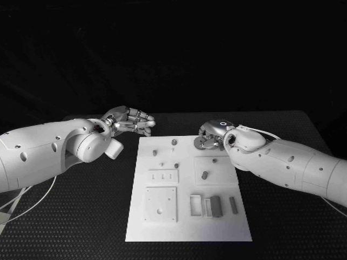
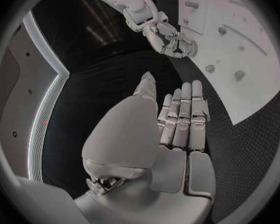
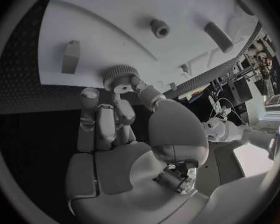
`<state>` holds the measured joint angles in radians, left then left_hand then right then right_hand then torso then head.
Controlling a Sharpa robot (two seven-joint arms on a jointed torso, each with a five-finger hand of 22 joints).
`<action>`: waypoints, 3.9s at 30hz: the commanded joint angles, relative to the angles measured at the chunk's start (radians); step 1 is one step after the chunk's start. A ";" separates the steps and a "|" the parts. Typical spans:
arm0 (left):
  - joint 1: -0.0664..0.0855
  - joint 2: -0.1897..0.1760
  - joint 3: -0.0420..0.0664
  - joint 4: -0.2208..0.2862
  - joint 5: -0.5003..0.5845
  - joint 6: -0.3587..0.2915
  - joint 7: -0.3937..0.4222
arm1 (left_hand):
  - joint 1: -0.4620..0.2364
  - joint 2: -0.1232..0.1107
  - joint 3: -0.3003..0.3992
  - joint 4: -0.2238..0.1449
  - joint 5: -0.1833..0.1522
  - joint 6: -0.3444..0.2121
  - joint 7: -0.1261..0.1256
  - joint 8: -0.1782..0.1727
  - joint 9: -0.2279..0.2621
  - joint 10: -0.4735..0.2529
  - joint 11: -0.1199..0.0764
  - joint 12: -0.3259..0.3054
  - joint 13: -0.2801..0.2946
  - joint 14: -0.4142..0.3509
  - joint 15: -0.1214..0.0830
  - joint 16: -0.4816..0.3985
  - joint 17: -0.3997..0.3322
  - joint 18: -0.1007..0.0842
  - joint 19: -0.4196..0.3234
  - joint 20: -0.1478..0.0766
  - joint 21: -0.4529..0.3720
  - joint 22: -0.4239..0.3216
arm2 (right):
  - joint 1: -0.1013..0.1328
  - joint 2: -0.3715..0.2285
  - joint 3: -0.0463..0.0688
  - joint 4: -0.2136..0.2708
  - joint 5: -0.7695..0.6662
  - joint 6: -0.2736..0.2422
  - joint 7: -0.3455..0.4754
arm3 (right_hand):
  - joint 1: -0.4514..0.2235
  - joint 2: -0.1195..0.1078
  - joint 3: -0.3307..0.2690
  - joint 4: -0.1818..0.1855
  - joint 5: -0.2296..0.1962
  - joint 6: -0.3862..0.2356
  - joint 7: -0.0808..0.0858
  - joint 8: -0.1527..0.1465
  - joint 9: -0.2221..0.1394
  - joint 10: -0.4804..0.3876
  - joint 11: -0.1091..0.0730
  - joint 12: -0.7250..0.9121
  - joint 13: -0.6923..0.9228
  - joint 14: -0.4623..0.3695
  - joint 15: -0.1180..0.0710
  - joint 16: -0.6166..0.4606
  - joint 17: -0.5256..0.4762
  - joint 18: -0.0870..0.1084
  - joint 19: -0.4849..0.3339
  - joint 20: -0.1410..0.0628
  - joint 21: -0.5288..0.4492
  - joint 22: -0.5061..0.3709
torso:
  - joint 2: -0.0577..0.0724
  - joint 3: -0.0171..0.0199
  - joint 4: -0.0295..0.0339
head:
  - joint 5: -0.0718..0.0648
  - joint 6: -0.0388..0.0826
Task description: Assemble the parts on the task board
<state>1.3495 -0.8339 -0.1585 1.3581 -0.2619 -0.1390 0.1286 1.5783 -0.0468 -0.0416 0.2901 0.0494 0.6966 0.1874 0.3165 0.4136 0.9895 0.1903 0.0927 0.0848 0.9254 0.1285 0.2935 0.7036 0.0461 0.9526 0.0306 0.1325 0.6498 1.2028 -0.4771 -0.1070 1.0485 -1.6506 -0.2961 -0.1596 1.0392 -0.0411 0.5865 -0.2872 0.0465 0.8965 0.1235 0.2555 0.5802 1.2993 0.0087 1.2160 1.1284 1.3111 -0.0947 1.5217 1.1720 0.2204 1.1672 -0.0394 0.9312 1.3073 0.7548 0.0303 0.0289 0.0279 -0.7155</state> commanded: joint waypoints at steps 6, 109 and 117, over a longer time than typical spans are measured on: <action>0.001 -0.002 0.001 0.006 -0.003 0.002 0.019 | -0.001 0.007 0.000 0.001 0.000 0.002 0.038 0.001 0.000 0.004 0.001 -0.004 -0.001 0.003 0.005 -0.007 0.001 0.019 0.001 0.003 -0.007 0.000 | 0.008 -0.008 0.001 0.063 -0.133 -0.079 -0.049 | 0.005 -0.015 -0.005 -0.003 0.003 0.034 -0.005 0.004 0.009 0.009 -0.003 0.002 -0.002 0.009 -0.004 0.002 0.003 0.041 0.007 -0.010 0.007 0.018 | 0.000 0.0010 -0.0025 | 0.001 0.010; 0.001 0.021 0.001 -0.009 0.001 0.005 0.009 | -0.004 0.004 0.000 0.002 0.000 0.000 0.039 0.000 -0.001 0.003 0.002 -0.007 -0.002 0.003 0.005 -0.012 0.004 0.018 0.001 0.004 -0.010 0.000 | -0.027 0.185 -0.076 -0.031 -0.191 -0.075 -0.055 | -0.005 -0.071 0.003 0.007 0.003 0.004 0.004 -0.027 -0.003 0.010 0.005 -0.052 -0.055 0.012 0.002 -0.019 -0.024 0.041 0.018 -0.012 -0.008 0.008 | 0.001 0.0004 0.0004 | 0.014 0.013; 0.001 0.022 0.001 -0.010 0.001 0.006 0.007 | -0.004 0.004 0.000 0.002 0.000 0.000 0.040 -0.001 -0.001 0.003 0.002 -0.008 -0.002 0.003 0.005 -0.012 0.005 0.018 0.001 0.004 -0.010 0.000 | -0.027 0.183 -0.076 -0.029 -0.173 -0.072 -0.050 | -0.010 -0.079 0.004 0.010 0.003 0.002 0.006 -0.029 -0.006 0.008 0.007 -0.056 -0.059 0.009 0.004 -0.020 -0.027 0.041 0.018 -0.011 -0.010 0.008 | 0.000 0.0004 0.0008 | 0.015 0.012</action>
<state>1.3495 -0.8144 -0.1583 1.3471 -0.2615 -0.1397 0.1296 1.5784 -0.0469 -0.0415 0.2901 0.0494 0.6966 0.1874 0.3165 0.4136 0.9892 0.1901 0.0886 0.0848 0.9254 0.1285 0.2858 0.7066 0.0444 0.9526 0.0306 0.1287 0.6498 1.1829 -0.2924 -0.1784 1.0221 -1.8423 -0.4220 -0.2176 1.0294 -0.1109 0.5908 -0.2826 0.0465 0.9013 0.1283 0.2320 0.5739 1.3114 0.0108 1.1639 1.0704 1.3229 -0.0924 1.5080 1.1456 0.2201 1.1842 -0.0497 0.9269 1.3075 0.7554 0.0309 0.0293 0.0420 -0.7030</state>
